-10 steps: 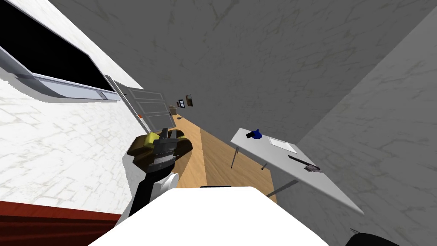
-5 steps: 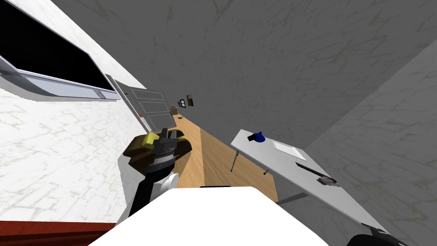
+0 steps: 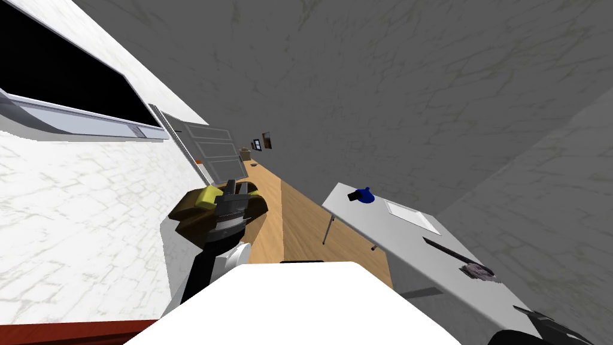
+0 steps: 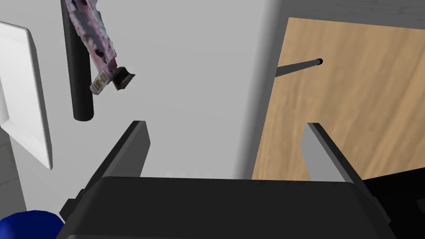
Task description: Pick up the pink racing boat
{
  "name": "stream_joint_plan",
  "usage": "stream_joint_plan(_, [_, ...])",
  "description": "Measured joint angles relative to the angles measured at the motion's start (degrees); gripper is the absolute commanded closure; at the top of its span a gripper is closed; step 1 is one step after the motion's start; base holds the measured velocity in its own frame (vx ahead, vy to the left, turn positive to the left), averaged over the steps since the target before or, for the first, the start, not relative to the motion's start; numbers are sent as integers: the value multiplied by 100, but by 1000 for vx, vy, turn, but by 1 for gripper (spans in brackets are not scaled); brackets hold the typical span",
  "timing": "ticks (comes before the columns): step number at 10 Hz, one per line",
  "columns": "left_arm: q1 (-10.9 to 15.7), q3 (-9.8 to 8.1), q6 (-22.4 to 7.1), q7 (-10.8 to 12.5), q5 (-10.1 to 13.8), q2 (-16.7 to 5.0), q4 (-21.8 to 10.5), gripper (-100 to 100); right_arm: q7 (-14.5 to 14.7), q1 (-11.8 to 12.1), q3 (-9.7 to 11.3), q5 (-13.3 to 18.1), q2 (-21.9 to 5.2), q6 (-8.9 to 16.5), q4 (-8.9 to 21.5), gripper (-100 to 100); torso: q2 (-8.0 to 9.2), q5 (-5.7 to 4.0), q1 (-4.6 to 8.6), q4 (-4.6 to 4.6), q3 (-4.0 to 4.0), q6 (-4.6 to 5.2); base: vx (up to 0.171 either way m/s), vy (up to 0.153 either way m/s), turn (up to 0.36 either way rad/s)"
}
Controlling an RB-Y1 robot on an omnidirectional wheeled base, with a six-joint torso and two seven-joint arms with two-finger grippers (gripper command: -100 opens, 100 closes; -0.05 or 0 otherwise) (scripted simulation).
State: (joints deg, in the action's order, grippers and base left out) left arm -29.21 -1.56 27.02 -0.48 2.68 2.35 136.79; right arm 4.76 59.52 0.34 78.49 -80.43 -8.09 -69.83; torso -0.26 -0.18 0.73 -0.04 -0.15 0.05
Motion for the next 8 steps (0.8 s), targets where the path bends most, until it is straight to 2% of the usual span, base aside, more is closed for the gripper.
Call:
stream_joint_plan(2, [0,0,0,0,0,0,0,0,187,-59,-2,255,-48,-10,94,-100,9,-2,5,2,5,1,71,-111,61])
stream_joint_plan(6, [0,0,0,0,0,0,0,0,242,-120,162,709,-159,110,61,-100,-8,-5,16,-2,-5,-1,85,-116,77])
stream_joint_plan(7, [0,0,0,0,0,0,0,0,240,-125,169,723,-162,117,59,0,10,-2,-8,1,5,3,9,-15,1])
stream_joint_plan(8, [1,1,0,0,0,1,0,0,241,-125,167,721,-163,117,59,-100,25,5,-32,6,14,4,38,-19,-230])
